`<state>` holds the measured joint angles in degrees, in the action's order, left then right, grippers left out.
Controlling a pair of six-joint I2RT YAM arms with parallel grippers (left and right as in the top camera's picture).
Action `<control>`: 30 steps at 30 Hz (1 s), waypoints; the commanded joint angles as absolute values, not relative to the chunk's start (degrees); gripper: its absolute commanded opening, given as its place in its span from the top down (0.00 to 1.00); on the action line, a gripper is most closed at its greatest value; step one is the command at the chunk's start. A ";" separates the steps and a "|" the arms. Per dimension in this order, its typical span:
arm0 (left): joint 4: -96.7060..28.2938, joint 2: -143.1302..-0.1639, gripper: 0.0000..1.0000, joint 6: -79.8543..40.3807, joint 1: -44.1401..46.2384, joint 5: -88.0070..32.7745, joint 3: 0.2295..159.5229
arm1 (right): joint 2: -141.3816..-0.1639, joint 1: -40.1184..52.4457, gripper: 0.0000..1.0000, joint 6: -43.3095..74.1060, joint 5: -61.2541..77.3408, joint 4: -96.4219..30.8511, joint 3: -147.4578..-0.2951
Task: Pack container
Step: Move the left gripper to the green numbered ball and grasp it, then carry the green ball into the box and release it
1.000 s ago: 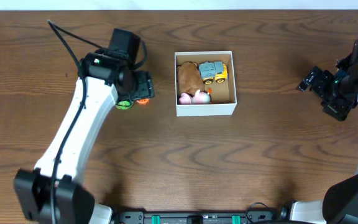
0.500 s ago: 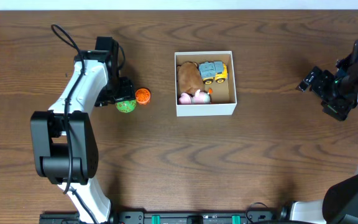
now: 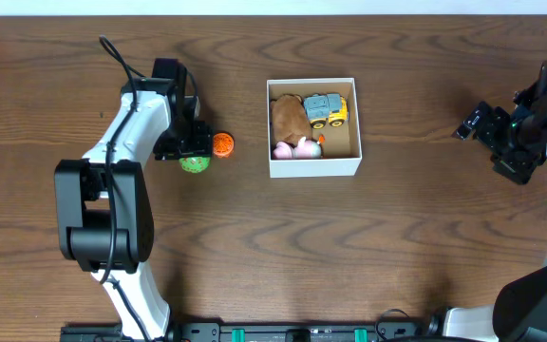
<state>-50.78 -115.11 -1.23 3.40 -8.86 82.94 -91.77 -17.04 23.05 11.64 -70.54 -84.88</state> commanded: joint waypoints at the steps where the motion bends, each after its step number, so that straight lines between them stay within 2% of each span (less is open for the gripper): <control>1: -50.92 -116.07 0.38 -0.01 3.07 -8.62 82.59 | -91.85 -17.19 0.01 23.53 11.84 -70.61 -84.62; 4: -51.16 -116.07 0.51 0.05 3.07 -9.96 82.59 | -91.85 -17.19 0.01 23.53 11.84 -70.61 -84.62; 7: -52.05 -115.81 0.59 -0.01 3.07 -10.11 82.85 | -91.85 -17.19 0.01 23.53 11.84 -70.72 -84.62; 14: -61.45 -109.47 0.59 -0.25 3.73 -10.13 90.19 | -91.85 -17.19 0.01 23.55 11.86 -70.72 -84.62; 18: -63.83 -102.63 0.59 -0.21 6.33 -14.79 94.50 | -91.85 -17.19 0.01 23.55 11.86 -70.72 -84.62; 24: -55.96 -94.45 0.59 -0.23 15.35 -18.83 95.48 | -91.85 -17.19 0.01 23.55 11.84 -70.70 -84.62; 30: -43.75 -96.38 0.59 -4.67 26.02 -15.86 94.32 | -91.85 -17.19 0.01 23.55 11.86 -70.72 -84.62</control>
